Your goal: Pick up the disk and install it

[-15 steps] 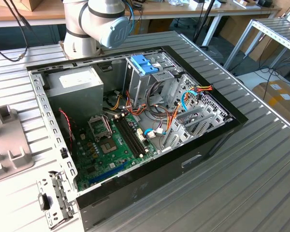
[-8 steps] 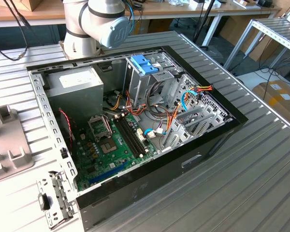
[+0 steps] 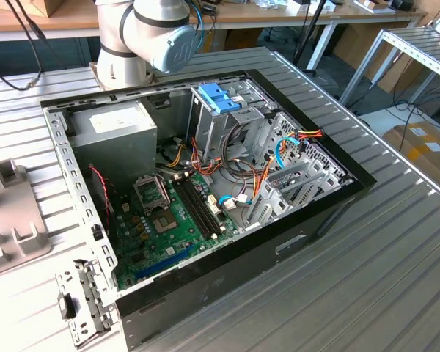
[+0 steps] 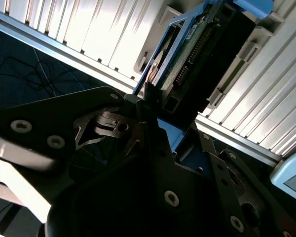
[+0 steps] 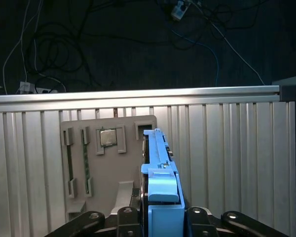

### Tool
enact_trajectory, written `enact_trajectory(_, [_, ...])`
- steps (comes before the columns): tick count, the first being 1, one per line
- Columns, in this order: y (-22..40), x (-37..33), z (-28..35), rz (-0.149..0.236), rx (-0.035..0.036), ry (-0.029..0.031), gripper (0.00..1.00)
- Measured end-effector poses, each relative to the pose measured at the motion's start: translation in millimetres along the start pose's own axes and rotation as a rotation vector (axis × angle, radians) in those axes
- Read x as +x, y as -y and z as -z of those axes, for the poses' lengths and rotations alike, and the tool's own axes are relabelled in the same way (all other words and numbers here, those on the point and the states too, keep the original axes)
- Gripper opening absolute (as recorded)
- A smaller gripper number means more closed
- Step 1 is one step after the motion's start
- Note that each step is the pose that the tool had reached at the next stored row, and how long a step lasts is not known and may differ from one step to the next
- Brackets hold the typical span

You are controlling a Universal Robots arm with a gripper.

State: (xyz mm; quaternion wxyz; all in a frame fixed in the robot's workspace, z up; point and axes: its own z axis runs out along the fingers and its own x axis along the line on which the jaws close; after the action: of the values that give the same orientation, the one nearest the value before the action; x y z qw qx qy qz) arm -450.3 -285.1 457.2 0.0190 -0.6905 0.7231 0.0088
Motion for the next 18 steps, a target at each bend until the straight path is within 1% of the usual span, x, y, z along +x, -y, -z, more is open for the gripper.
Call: enact_trajectory(18, [0.1, -0.4, 9.8, 0.000, 0.0000, 0.0004, 0.37])
